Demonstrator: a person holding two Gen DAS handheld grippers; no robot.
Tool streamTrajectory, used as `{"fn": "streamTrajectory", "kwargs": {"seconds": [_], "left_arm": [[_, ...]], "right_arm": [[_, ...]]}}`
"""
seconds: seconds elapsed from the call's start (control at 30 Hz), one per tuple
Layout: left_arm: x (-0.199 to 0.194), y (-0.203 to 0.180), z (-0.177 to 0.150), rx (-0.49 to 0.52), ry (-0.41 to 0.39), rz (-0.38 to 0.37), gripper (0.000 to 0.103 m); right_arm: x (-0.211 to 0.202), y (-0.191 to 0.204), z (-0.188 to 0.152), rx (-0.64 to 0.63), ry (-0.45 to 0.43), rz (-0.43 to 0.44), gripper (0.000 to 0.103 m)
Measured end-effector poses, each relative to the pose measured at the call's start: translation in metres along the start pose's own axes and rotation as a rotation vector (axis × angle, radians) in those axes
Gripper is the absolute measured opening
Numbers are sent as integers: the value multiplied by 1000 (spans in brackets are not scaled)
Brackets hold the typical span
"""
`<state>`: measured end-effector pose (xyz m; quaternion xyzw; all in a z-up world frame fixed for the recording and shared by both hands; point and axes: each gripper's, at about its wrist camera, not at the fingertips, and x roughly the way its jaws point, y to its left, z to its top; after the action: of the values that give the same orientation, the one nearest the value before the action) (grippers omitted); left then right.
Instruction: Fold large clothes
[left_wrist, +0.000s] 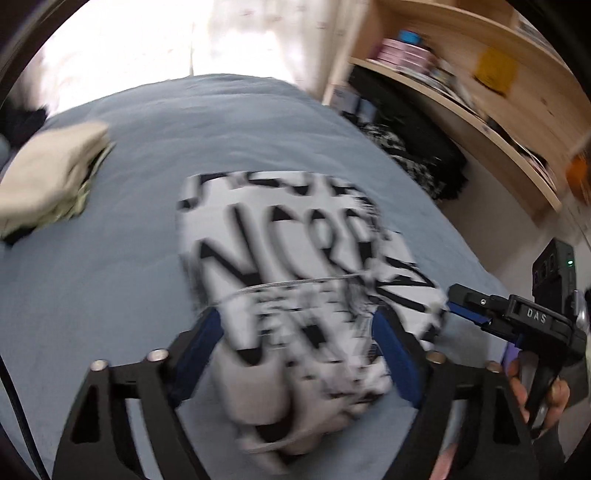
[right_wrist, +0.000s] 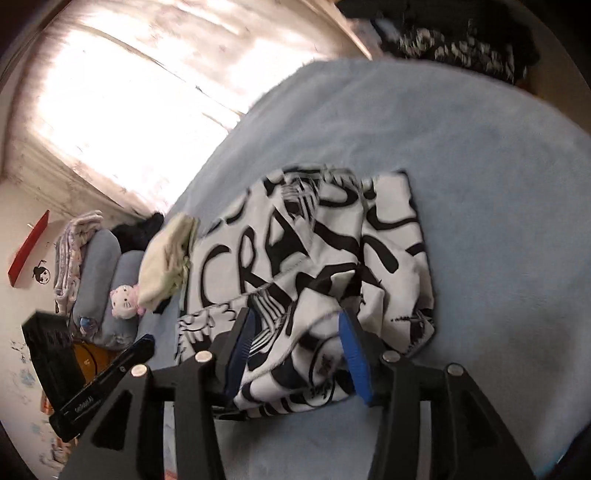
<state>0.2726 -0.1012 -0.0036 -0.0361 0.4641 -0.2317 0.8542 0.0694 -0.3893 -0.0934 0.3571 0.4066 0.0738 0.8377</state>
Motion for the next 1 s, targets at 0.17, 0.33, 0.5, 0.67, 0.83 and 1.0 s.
{"fn": "streamTrajectory", "kwargs": {"seconds": [0.17, 0.33, 0.5, 0.67, 0.83, 1.0], "left_arm": [[33, 47, -10, -118, 95, -48, 50], [64, 63, -16, -153, 106, -145, 51], [81, 66, -18, -140, 121, -115, 54], [81, 49, -12, -116, 125, -113, 60], [87, 14, -9, -8, 95, -36, 60], [105, -3, -26, 90, 69, 84, 60]], "right_arm": [[34, -25, 23, 100, 136, 51, 48], [69, -24, 38, 90, 237, 63, 47], [89, -8, 37, -6, 223, -45, 16], [37, 9, 35, -87, 26, -35, 10], [20, 0, 30, -103, -51, -126, 10], [64, -35, 17, -26, 25, -208, 12]]}}
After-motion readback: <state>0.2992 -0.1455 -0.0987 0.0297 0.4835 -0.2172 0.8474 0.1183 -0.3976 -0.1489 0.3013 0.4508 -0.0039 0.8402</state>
